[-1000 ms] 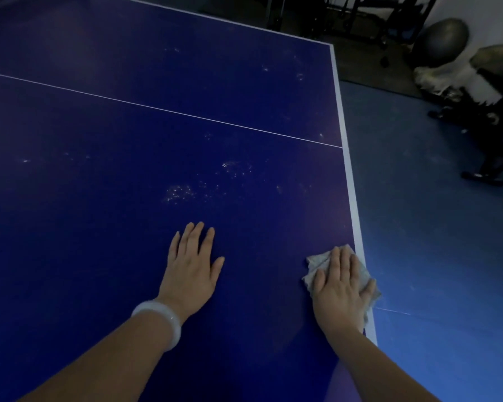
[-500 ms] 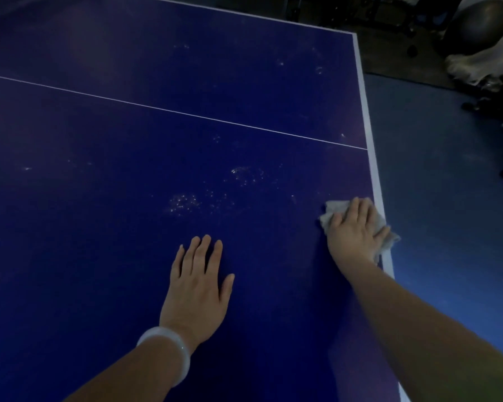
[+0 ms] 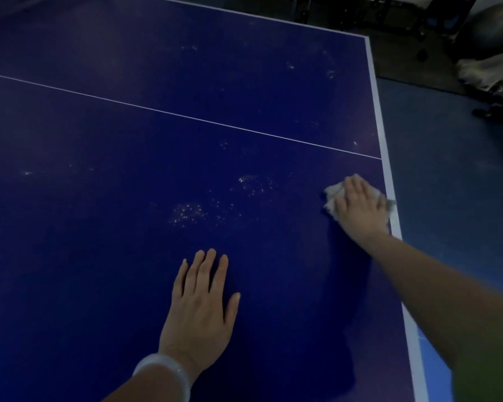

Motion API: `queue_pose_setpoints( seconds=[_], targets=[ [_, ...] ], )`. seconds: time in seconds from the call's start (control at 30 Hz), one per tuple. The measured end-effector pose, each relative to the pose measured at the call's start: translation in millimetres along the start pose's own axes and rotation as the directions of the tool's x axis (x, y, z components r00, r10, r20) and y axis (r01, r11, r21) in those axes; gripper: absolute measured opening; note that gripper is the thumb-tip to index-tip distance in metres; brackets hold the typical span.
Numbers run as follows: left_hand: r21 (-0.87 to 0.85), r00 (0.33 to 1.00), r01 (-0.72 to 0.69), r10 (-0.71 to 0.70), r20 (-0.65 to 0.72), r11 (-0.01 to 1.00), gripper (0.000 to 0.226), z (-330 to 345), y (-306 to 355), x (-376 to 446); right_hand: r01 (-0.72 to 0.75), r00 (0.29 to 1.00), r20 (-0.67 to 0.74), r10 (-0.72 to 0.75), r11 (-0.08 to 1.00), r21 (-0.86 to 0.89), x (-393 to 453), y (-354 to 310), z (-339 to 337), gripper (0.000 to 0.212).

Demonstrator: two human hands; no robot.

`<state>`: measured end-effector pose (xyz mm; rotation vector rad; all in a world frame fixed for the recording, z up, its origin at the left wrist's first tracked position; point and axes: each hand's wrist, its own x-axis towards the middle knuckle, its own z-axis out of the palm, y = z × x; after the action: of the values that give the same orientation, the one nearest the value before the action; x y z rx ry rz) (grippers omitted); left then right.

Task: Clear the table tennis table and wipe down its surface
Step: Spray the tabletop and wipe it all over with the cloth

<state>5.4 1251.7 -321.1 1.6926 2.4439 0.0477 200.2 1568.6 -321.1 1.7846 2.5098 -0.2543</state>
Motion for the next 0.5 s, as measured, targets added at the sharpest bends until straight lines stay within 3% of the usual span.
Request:
queue_pose_setpoints(
  seconds=[0.13, 0.23, 0.3, 0.37, 0.43, 0.5],
  targets=[
    [0.004, 1.0, -0.013, 0.013, -0.003, 1.0, 0.065, -2.3, 1.1, 0.4, -0.28, 0.96, 0.06, 0.275, 0.95, 0.137, 44.8, -9.3, -15.6, 0.062],
    [0.006, 1.0, -0.007, 0.007, -0.009, 1.0, 0.065, -2.5, 2.2, 1.1, -0.29, 0.955, 0.126, 0.267, 0.928, 0.232, 69.4, -40.9, -23.0, 0.062],
    [0.006, 1.0, 0.0, 0.001, -0.008, 1.0, 0.066, -2.4, 1.9, 1.2, -0.11, 0.987, 0.14, 0.085, 0.978, 0.179, 73.9, -67.1, -22.1, 0.06],
    [-0.001, 1.0, 0.004, -0.004, -0.011, 1.0, 0.066, -2.0, 1.7, 2.2, 0.196, 0.974, 0.103, -0.2, 0.98, 0.044, 59.9, -97.8, -13.7, 0.055],
    [-0.005, 1.0, 0.004, -0.004, -0.005, 1.0, 0.067, -0.8, 2.1, 2.4, 0.448, 0.887, 0.091, -0.452, 0.892, 0.06, 30.8, -117.0, -0.8, 0.056],
    [-0.008, 1.0, 0.004, -0.005, -0.01, 1.0, 0.068, 0.0, 1.7, 2.9, 0.597, 0.794, 0.106, -0.598, 0.801, 0.049, 3.0, -107.7, 9.6, 0.061]
  ],
)
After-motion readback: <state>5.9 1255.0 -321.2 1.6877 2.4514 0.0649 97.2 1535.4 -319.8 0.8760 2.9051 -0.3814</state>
